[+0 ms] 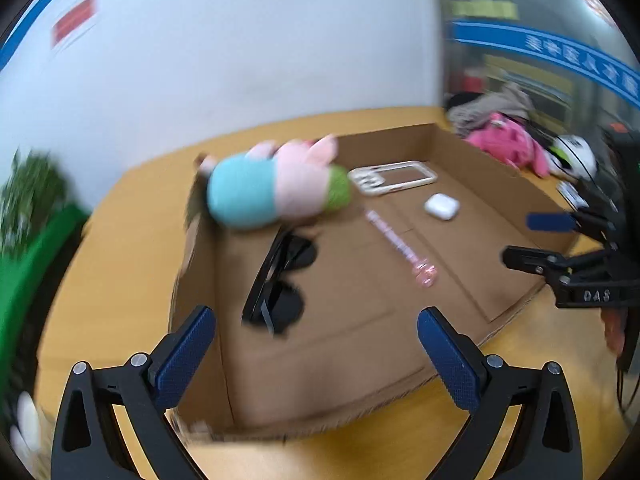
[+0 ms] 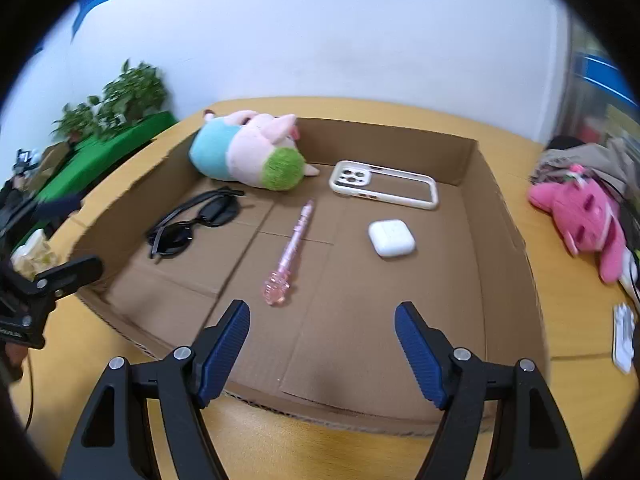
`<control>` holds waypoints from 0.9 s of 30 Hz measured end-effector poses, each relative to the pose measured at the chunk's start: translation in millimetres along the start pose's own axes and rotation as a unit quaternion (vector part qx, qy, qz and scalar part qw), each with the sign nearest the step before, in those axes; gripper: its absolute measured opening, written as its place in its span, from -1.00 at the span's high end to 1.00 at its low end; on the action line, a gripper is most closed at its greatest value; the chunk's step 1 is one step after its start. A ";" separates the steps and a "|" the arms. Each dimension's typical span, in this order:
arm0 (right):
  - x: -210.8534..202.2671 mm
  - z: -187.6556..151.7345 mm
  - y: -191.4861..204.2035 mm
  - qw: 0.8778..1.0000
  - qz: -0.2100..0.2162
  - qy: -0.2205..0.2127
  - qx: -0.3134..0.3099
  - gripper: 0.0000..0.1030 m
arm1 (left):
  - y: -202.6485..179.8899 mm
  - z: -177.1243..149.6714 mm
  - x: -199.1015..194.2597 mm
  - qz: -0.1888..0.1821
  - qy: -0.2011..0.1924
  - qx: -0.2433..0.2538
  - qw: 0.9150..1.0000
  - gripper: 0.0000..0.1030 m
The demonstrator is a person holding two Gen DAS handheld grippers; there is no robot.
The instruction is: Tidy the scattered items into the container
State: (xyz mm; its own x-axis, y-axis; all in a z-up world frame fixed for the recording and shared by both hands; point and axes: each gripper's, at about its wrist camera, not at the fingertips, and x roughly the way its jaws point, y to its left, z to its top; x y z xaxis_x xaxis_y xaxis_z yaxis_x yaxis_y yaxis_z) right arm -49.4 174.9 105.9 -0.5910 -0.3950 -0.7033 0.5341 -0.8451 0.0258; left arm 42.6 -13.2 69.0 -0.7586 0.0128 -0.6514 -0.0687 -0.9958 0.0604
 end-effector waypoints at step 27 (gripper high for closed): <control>12.3 -38.9 2.5 0.994 -0.011 -0.104 0.016 -0.99 | -3.3 -31.6 49.4 0.039 -0.037 -0.101 0.993 -1.00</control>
State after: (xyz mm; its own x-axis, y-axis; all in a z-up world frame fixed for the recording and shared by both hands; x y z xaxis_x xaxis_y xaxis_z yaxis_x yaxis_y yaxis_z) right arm -31.8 181.9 69.7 -0.7161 -0.4396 -0.5422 0.5022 -0.8639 0.0371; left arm 25.8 -12.1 12.6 -0.8023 -0.0657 -0.5933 0.1181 -0.9918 -0.0498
